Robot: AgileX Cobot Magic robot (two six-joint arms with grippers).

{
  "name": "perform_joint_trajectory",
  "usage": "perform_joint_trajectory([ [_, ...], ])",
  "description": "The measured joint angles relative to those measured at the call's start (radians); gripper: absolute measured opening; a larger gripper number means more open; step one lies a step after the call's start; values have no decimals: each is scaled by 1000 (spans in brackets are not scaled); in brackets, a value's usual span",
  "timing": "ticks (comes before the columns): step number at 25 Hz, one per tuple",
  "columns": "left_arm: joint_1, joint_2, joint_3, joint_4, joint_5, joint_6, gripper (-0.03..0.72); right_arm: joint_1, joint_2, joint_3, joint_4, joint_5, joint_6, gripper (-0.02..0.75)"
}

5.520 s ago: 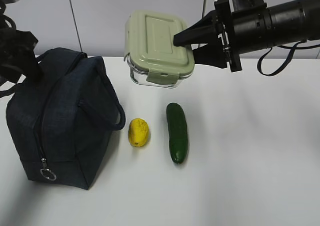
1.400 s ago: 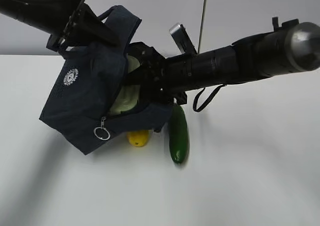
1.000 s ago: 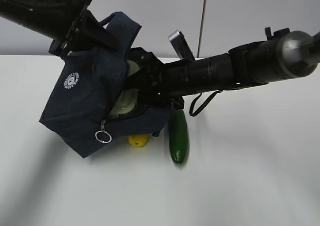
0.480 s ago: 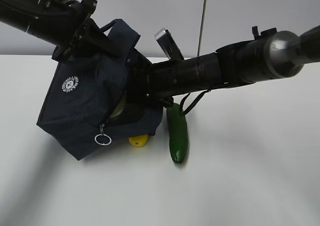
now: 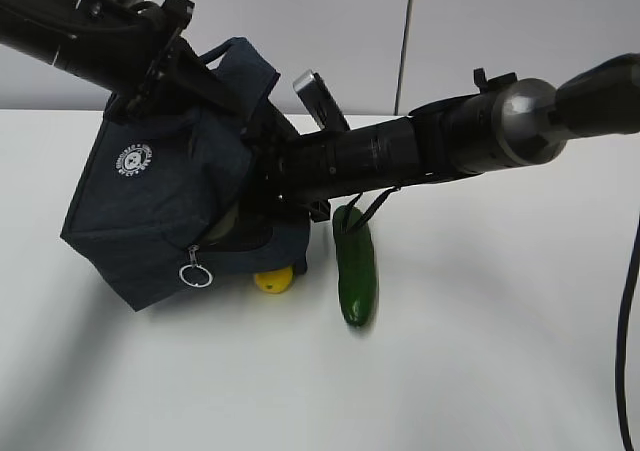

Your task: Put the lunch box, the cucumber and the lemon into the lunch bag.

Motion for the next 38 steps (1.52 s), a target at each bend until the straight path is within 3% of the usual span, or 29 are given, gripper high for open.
perform_joint_trajectory([
  [38, 0, 21, 0, 136, -56, -8, -10, 3, 56, -6, 16, -4, 3, 348],
])
